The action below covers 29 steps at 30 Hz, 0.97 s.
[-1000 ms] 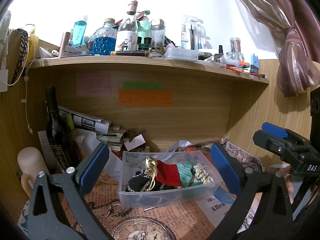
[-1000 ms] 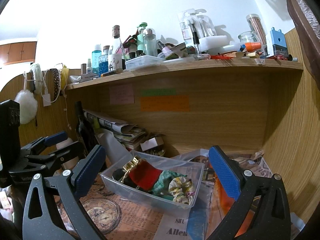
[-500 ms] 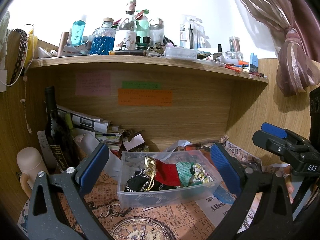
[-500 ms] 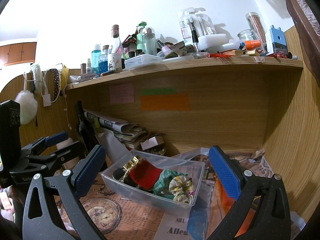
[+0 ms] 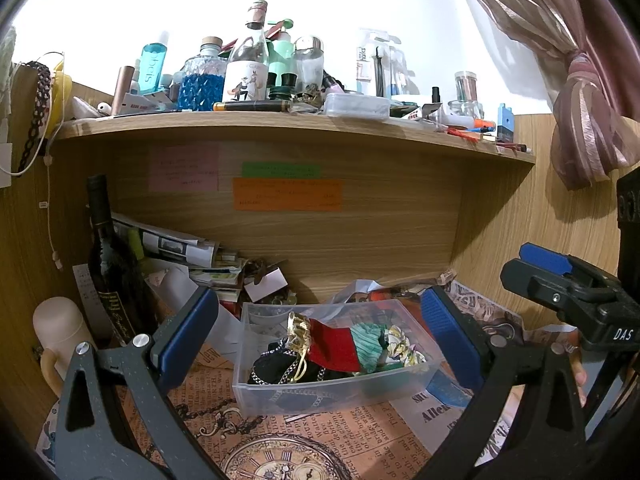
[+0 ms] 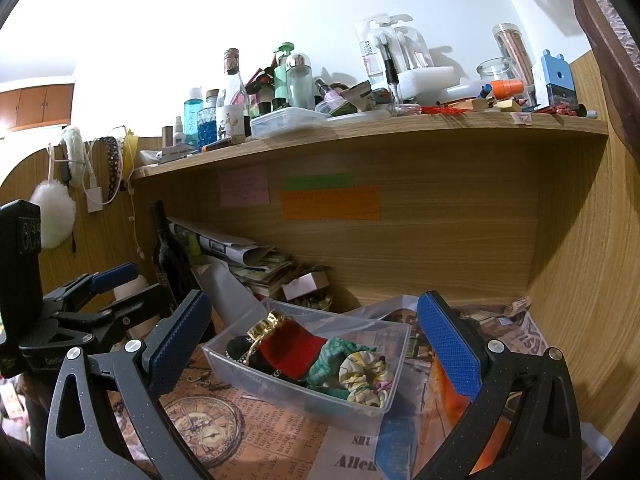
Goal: Organize soft objects
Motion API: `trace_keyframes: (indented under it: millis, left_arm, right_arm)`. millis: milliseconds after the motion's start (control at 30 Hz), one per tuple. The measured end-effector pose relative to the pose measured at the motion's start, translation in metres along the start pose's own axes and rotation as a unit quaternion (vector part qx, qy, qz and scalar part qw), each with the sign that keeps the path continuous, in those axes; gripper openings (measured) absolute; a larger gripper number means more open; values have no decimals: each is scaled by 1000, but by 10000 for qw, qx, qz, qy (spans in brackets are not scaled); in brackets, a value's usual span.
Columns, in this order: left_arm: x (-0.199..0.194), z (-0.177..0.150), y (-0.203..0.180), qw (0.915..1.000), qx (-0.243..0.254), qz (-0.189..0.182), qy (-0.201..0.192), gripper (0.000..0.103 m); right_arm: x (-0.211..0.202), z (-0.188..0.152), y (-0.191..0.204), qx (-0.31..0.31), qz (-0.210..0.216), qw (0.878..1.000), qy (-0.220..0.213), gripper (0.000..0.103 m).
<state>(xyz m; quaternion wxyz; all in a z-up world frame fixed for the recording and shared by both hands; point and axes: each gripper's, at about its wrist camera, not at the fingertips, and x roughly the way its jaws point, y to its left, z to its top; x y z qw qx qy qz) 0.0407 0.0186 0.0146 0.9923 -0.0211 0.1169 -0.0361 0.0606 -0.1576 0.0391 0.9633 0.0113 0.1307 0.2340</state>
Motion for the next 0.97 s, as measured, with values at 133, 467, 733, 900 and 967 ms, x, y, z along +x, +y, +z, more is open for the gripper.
trace_keyframes:
  millis: [133, 467, 733, 900, 967]
  left_arm:
    - [0, 0, -2, 10000, 0, 0, 7, 103]
    - [1, 0, 1, 10000, -26, -25, 33, 103]
    - [1, 0, -2, 10000, -27, -16, 22, 103]
    - [2, -1, -2, 10000, -35, -31, 41, 103]
    - [2, -1, -2, 10000, -50, -43, 60, 103]
  right_arm:
    - [0, 0, 0, 7, -3, 10000, 5, 103]
    - [2, -3, 3, 45, 8, 10000, 50, 103]
    - [4, -4, 3, 52, -19, 9999, 84, 103]
    - [5, -6, 2, 66, -19, 9999, 122, 103]
    - [6, -6, 2, 71, -17, 9999, 144, 103]
